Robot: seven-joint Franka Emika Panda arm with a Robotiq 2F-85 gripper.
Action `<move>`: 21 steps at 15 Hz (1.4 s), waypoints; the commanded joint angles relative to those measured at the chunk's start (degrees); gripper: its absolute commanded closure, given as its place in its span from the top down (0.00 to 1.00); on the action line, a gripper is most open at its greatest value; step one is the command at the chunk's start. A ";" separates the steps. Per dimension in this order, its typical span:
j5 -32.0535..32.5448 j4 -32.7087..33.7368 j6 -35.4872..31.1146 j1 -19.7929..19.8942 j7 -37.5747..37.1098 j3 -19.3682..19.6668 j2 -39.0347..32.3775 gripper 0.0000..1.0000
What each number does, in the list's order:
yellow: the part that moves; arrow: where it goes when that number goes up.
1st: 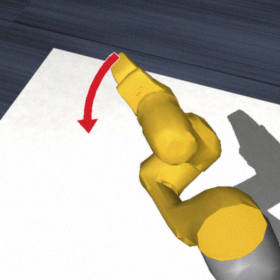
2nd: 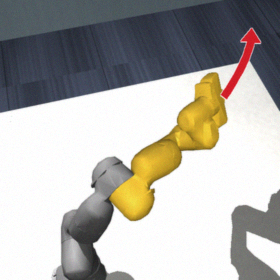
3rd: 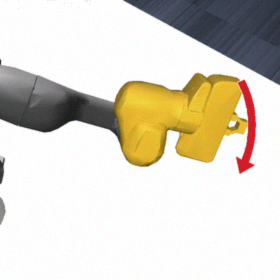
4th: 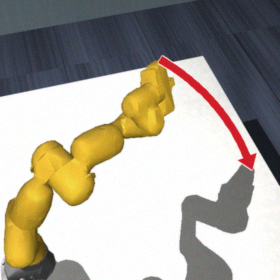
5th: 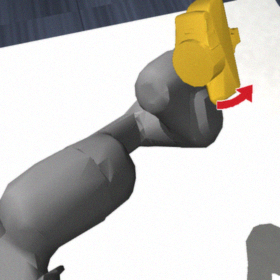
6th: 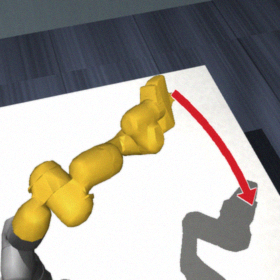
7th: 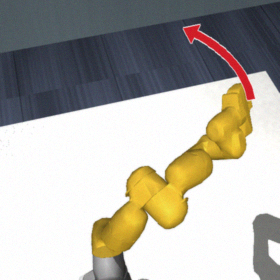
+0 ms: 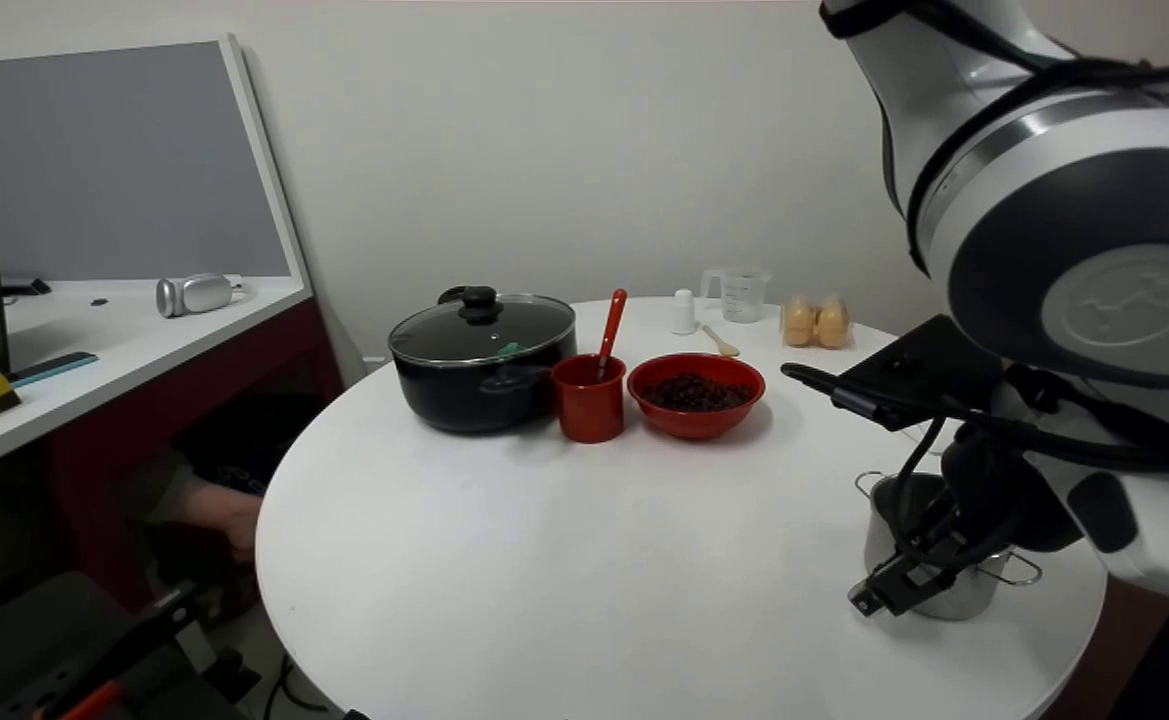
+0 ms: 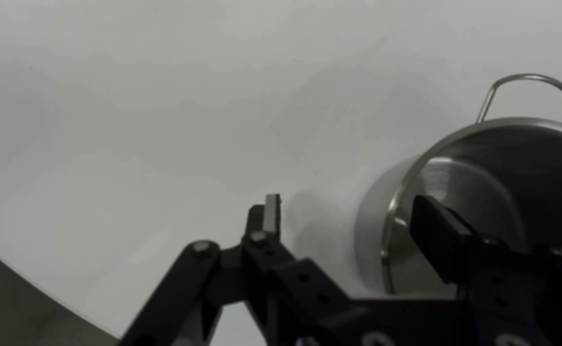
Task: Pick up the small silver pot from the table and move it to the right
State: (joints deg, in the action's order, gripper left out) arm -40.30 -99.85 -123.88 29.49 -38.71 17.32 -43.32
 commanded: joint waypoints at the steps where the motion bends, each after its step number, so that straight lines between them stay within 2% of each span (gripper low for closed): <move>1: -0.40 -0.30 0.39 -1.01 0.61 0.33 2.40 0.99; 7: 2.21 -2.81 1.72 -3.25 2.82 0.58 9.90 1.00; 12: 10.02 -5.32 8.04 -6.77 8.41 -0.15 18.21 1.00; 16: 16.89 -9.61 10.50 -12.33 9.51 -1.51 25.29 1.00; 21: 24.95 -20.15 10.43 -20.97 8.90 -5.50 34.08 1.00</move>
State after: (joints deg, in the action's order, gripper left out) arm -19.59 -111.80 -112.96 12.39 -30.39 13.66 -15.72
